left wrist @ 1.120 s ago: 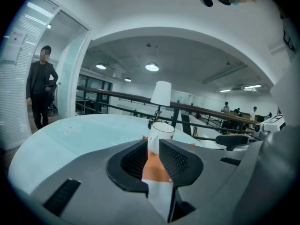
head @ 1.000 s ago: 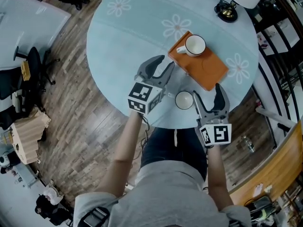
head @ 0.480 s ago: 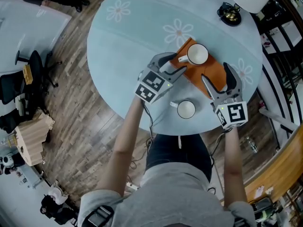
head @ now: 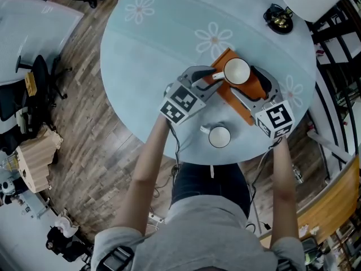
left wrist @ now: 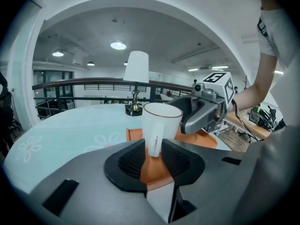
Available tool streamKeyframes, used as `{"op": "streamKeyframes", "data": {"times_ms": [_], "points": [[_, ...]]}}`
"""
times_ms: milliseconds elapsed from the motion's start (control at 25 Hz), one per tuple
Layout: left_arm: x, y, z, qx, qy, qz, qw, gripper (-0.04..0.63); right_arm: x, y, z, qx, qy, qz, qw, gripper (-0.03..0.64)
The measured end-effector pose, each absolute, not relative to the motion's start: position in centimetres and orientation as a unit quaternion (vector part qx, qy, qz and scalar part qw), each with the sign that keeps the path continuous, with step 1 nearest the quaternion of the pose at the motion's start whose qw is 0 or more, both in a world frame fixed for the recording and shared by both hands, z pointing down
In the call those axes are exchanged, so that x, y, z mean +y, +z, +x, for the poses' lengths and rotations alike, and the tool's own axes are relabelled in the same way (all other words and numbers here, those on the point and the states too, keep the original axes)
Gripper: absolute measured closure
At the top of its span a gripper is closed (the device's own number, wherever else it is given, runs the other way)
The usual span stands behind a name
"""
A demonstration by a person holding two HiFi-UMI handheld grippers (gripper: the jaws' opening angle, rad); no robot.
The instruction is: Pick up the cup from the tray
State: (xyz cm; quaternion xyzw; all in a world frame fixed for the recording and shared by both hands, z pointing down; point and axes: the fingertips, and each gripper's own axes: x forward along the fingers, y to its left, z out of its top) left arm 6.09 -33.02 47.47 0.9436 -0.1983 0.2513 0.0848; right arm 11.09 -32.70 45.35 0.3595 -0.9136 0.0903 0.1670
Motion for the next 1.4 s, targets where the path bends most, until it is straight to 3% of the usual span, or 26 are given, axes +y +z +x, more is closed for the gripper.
{"op": "streamKeyframes", "data": {"times_ms": [40, 200, 920, 1400], "points": [[-33.0, 47.4, 6.1, -0.198, 0.251, 0.944, 0.082, 0.500, -32.8, 45.4, 10.9, -0.916, 0.088, 0.353, 0.171, 0.275], [-33.0, 47.5, 6.3, -0.196, 0.258, 0.943, 0.069, 0.515, -33.1, 45.4, 10.3, -0.922, 0.082, 0.333, 0.177, 0.275], [-32.8, 46.1, 5.6, -0.211, 0.264, 0.941, 0.034, 0.523, -32.9, 44.0, 9.4, -0.928, 0.067, 0.330, 0.159, 0.276], [-30.3, 43.9, 0.7, -0.264, 0.260, 0.928, 0.030, 0.523, -30.8, 41.9, 4.3, -0.948, 0.049, 0.274, 0.154, 0.275]]}}
